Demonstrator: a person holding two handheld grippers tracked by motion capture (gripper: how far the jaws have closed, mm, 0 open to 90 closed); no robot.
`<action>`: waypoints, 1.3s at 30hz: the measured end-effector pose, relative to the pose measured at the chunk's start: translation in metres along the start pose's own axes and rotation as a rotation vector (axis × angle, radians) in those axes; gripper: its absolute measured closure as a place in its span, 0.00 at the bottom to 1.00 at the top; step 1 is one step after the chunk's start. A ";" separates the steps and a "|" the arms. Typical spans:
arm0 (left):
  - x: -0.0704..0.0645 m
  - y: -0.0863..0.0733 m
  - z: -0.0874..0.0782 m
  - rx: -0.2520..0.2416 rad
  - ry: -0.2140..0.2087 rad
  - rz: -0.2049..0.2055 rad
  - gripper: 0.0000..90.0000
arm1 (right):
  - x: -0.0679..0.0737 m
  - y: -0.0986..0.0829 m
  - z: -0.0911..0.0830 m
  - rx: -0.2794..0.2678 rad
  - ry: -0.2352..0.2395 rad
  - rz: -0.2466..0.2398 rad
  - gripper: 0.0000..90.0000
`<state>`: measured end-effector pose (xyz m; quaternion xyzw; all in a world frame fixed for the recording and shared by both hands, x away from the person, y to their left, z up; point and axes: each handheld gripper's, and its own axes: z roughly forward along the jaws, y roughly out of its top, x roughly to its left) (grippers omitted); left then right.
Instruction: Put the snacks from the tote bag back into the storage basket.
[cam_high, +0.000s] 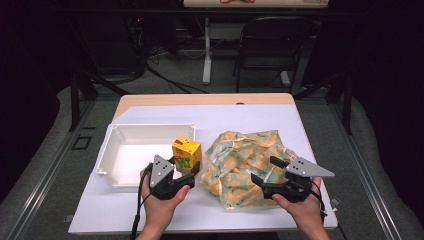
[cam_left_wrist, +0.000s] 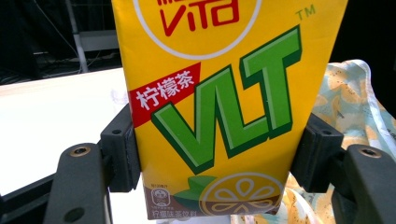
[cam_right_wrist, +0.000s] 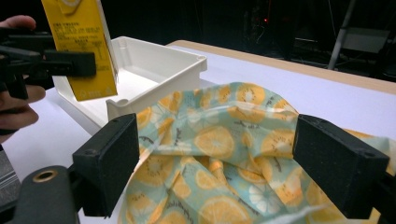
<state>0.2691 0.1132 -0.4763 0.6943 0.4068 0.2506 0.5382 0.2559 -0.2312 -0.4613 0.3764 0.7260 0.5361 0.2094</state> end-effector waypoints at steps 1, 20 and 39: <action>0.001 0.000 0.000 0.000 0.001 0.002 0.35 | -0.001 -0.002 -0.001 -0.001 0.000 0.000 0.16; 0.018 0.000 -0.006 -0.015 0.044 -0.032 0.35 | -0.020 -0.031 -0.027 -0.027 -0.044 0.034 0.16; 0.042 -0.007 -0.006 -0.009 0.108 -0.067 0.35 | -0.026 -0.042 -0.023 -0.006 -0.026 -0.014 0.09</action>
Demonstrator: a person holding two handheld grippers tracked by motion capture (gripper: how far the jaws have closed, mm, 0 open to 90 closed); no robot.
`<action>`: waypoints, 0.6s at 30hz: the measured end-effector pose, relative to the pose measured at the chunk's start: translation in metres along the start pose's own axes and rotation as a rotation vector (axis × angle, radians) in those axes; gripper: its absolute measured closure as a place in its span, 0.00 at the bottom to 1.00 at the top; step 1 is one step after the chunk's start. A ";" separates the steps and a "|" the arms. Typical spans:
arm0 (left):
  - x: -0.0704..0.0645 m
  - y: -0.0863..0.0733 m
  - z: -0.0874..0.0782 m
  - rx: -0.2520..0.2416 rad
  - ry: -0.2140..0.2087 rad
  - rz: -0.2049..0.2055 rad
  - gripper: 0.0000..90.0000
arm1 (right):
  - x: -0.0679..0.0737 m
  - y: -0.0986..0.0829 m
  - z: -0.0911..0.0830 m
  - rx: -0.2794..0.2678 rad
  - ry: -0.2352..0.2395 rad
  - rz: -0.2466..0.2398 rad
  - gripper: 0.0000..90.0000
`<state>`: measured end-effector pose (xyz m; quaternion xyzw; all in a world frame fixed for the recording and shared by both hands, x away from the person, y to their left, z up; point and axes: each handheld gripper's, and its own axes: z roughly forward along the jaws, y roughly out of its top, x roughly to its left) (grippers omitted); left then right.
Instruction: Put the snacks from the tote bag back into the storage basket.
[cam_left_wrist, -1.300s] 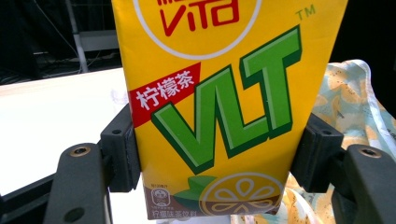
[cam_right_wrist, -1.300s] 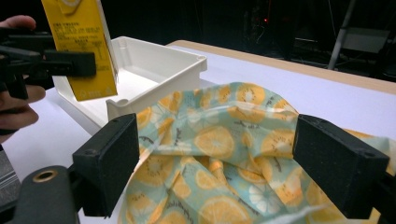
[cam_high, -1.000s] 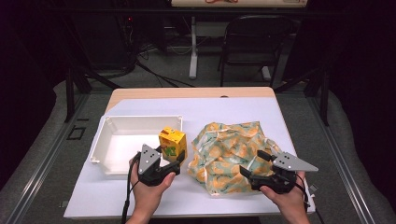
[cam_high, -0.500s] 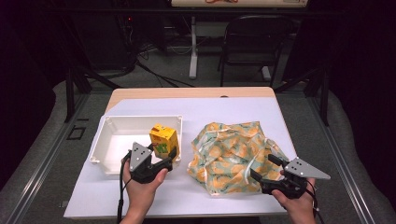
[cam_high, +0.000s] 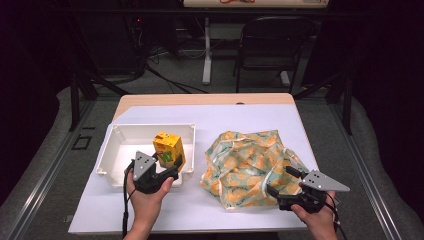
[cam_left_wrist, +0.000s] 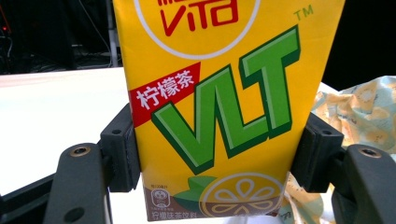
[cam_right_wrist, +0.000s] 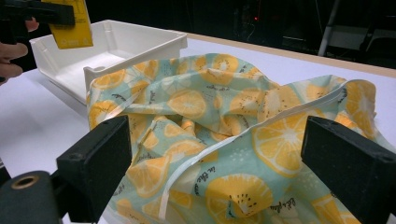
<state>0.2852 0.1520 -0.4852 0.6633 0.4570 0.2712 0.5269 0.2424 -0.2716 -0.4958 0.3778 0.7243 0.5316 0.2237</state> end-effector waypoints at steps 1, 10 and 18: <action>0.000 -0.001 0.001 0.001 0.004 -0.002 0.35 | 0.000 0.000 0.000 0.003 0.001 -0.002 0.09; 0.007 -0.013 0.009 0.010 0.052 -0.006 0.35 | 0.000 -0.001 0.002 0.008 0.003 -0.006 0.09; 0.014 -0.024 0.012 0.006 0.102 -0.026 0.35 | -0.003 -0.002 0.002 0.009 0.000 0.006 0.09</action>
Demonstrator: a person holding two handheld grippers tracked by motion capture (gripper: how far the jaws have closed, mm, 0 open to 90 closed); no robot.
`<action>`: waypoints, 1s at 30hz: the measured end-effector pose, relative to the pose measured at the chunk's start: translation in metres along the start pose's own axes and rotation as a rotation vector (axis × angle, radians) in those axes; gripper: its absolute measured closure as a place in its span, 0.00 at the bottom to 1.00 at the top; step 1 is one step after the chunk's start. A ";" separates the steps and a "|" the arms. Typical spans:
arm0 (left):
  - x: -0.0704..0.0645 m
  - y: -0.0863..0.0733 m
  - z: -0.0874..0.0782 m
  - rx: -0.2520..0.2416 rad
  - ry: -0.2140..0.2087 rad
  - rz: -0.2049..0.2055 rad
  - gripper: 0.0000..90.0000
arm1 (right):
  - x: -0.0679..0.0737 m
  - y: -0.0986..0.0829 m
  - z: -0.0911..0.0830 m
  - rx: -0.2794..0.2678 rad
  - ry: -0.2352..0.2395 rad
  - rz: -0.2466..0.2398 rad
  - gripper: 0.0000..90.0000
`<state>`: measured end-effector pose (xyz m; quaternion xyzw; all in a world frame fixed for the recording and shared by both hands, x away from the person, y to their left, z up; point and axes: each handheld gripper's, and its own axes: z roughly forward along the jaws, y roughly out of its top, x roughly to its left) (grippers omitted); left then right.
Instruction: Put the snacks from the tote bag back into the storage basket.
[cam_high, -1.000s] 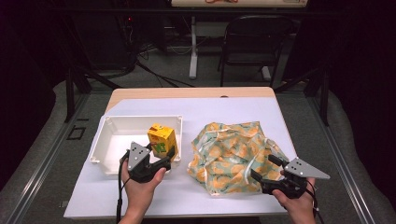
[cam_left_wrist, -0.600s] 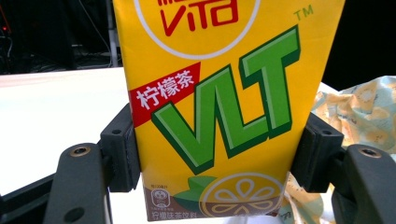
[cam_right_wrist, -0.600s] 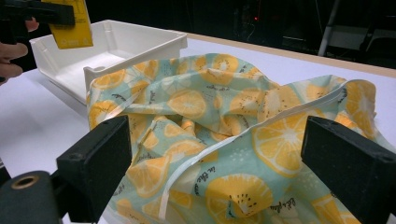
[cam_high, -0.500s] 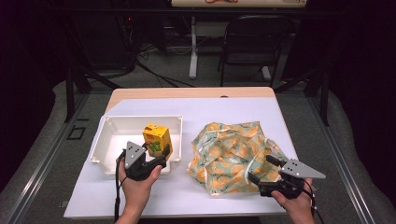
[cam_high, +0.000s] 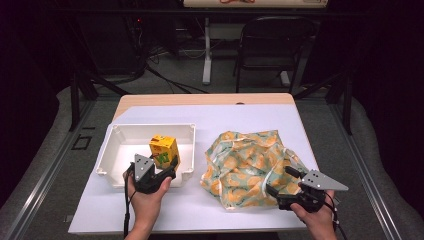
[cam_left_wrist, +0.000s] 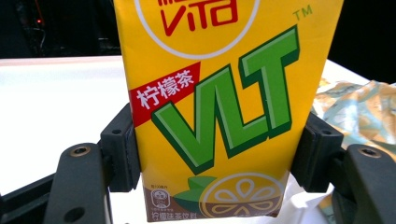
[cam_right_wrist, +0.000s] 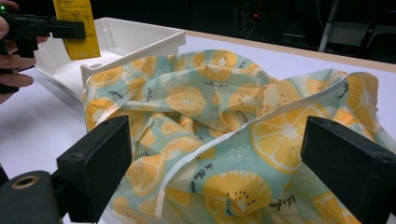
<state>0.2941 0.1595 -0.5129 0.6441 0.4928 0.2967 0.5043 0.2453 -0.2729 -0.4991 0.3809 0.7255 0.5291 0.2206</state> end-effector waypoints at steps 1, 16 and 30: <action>0.001 -0.001 0.000 -0.001 0.009 -0.004 0.35 | 0.000 0.000 0.000 -0.001 -0.006 -0.001 0.09; -0.002 -0.022 0.006 0.016 0.117 -0.033 0.35 | -0.004 -0.002 -0.002 -0.002 -0.015 -0.002 0.09; -0.002 -0.041 0.016 0.066 0.164 -0.046 0.35 | -0.005 -0.001 0.000 -0.001 -0.012 -0.008 0.09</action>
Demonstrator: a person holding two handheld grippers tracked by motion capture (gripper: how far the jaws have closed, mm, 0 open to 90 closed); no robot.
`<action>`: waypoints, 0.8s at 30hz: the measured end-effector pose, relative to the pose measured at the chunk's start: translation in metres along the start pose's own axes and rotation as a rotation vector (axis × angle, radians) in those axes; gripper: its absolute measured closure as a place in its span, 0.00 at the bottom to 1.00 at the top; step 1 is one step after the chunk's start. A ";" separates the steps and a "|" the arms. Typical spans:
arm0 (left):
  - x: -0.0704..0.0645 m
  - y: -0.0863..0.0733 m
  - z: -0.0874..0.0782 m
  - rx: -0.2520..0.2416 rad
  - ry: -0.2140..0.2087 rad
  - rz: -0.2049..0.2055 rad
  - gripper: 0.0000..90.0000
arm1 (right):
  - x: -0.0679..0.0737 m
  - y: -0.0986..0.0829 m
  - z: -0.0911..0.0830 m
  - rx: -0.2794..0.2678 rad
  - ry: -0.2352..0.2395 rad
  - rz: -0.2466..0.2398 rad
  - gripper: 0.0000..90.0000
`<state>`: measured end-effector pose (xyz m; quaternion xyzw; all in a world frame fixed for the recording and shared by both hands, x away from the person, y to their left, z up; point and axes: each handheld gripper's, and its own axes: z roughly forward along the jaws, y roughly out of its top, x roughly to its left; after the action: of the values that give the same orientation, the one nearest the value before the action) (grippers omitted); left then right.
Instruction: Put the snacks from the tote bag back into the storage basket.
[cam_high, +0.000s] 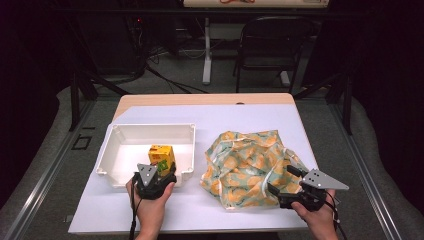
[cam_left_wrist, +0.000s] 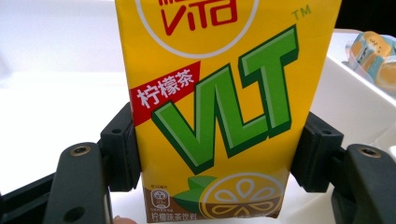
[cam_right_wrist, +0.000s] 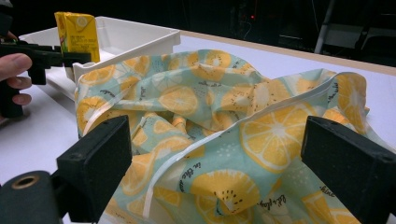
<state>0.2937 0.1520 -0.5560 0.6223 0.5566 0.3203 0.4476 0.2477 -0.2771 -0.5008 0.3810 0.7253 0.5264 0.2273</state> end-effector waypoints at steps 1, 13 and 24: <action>0.000 -0.001 0.001 0.004 -0.003 0.001 0.35 | 0.000 0.000 0.000 -0.007 -0.003 0.003 0.09; 0.000 -0.005 0.006 0.050 -0.001 -0.018 0.35 | 0.002 -0.002 0.003 0.002 -0.013 -0.003 0.09; -0.005 -0.005 0.007 0.072 0.012 0.027 0.35 | -0.001 -0.005 0.004 0.008 -0.017 -0.006 0.09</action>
<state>0.2973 0.1452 -0.5628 0.6434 0.5620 0.3097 0.4175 0.2495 -0.2763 -0.5065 0.3843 0.7266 0.5194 0.2336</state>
